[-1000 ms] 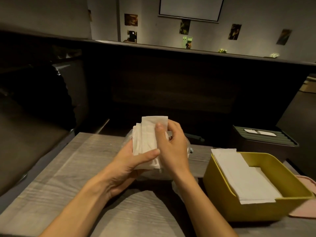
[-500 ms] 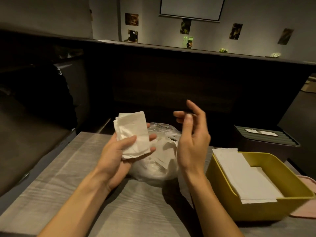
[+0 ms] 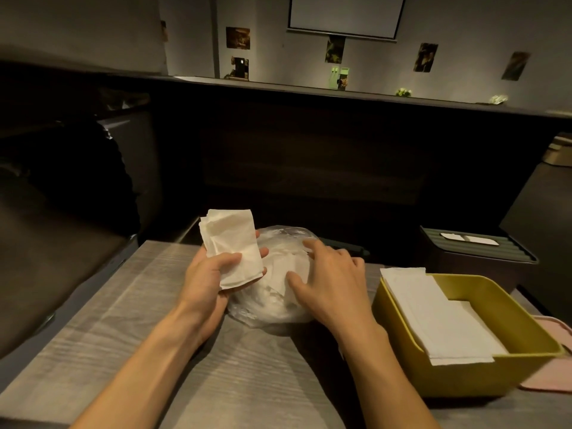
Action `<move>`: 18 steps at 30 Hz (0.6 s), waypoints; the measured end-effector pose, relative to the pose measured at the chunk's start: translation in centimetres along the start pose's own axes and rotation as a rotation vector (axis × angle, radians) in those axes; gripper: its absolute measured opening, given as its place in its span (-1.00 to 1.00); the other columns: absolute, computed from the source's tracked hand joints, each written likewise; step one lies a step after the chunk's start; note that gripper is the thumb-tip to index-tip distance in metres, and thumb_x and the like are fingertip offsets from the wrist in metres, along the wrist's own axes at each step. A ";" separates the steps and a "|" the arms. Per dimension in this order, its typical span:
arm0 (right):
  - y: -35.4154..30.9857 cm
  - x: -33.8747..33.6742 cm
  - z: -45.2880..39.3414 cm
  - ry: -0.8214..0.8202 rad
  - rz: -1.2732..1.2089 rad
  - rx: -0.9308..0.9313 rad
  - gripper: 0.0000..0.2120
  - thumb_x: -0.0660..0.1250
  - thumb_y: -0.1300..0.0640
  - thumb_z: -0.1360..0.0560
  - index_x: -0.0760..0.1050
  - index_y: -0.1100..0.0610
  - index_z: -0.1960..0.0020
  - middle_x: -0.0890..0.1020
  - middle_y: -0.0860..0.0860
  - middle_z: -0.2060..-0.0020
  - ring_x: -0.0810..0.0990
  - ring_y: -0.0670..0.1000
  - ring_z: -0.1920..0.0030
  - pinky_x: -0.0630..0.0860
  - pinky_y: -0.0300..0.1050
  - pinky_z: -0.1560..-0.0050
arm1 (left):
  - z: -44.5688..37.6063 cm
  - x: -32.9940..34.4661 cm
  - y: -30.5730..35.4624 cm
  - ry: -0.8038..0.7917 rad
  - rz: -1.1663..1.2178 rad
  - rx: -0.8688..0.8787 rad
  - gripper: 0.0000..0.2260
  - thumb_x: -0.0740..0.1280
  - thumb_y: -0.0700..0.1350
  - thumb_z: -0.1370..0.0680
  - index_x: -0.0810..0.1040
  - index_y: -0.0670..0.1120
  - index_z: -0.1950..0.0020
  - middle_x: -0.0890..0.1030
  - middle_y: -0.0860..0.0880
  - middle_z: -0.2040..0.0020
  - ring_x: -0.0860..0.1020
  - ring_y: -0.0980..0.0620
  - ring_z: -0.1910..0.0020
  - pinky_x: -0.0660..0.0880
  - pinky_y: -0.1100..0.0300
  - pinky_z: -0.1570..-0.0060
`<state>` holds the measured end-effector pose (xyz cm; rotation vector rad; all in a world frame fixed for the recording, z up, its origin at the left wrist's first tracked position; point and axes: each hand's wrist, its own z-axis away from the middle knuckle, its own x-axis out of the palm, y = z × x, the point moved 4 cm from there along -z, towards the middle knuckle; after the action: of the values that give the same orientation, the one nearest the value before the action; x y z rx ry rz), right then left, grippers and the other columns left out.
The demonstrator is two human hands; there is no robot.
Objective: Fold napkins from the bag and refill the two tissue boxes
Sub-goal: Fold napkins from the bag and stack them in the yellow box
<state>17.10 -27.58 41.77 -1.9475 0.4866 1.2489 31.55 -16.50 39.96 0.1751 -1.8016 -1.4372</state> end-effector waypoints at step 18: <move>1.1 -0.6 -1.0 0.246 -0.577 0.010 -0.90 0.40 -0.07 -0.60 0.58 -0.14 -0.11 0.64 -0.25 0.09 0.59 -0.29 0.00 0.57 -0.36 0.09 | -0.5 -0.4 -0.3 0.035 0.088 -0.079 -0.72 0.18 -0.11 -0.70 0.53 -0.12 -0.36 0.69 -0.14 -0.24 0.67 -0.12 -0.22 0.51 -0.11 -0.24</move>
<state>16.70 -29.06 42.11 -2.0407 0.0321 0.6442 32.02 -16.80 39.53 0.0788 -1.7007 -1.4316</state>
